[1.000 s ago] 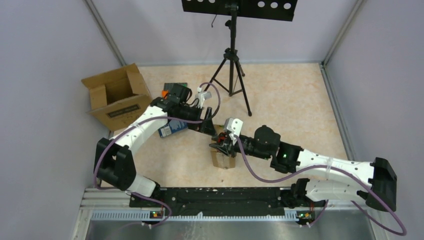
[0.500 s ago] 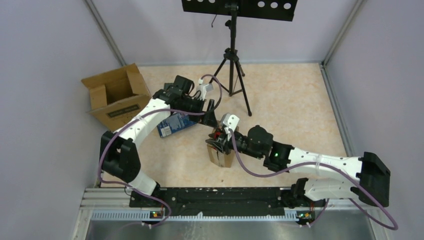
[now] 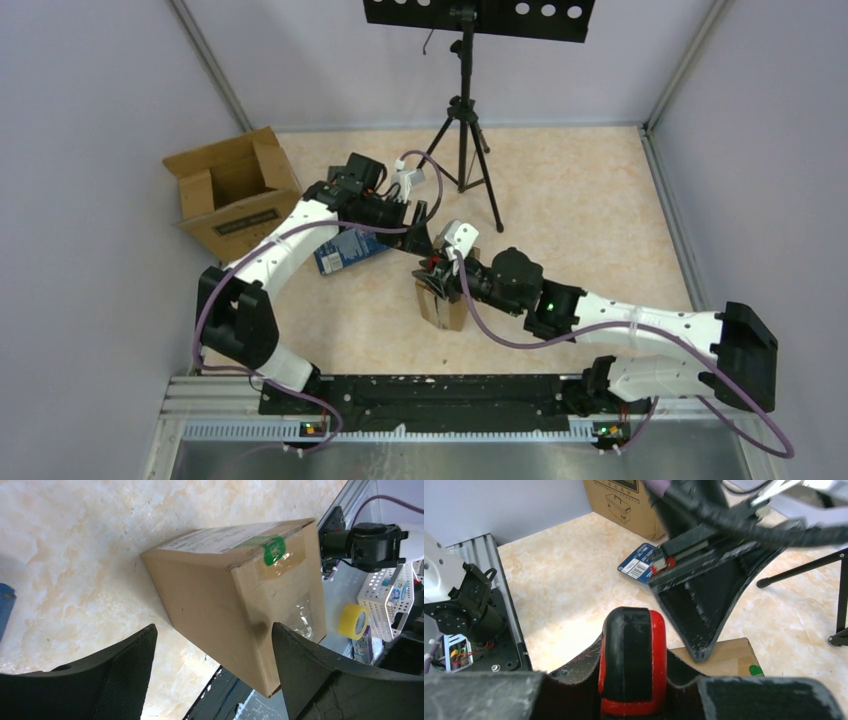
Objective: Unpack the express box
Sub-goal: Cut the express box at the center of the board.
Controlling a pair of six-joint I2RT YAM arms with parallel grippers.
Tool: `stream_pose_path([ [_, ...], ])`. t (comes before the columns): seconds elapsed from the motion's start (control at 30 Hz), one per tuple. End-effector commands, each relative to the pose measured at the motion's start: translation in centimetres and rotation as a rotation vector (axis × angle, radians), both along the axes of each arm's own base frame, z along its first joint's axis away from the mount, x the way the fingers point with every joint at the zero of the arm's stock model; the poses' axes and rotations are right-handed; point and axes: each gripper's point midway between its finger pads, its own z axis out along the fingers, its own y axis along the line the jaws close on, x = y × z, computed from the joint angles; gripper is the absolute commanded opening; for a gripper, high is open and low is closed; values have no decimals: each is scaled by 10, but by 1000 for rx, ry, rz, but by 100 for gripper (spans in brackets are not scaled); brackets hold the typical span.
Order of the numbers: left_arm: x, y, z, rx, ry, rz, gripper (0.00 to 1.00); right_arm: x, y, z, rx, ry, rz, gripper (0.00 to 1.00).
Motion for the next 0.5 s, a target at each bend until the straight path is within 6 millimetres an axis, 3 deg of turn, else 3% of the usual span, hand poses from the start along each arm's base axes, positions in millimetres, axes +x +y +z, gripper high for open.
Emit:
stream_pose_path([
  [0.0, -8, 7, -18, 30, 13, -30, 86, 6, 7, 50, 87, -61, -18, 0],
  [0.23, -8, 12, -35, 73, 33, -33, 85, 5, 6, 85, 107, -115, -5, 0],
  [0.47, -9, 12, -35, 72, 29, -36, 85, 0, -8, 89, 75, -126, -1, 0],
])
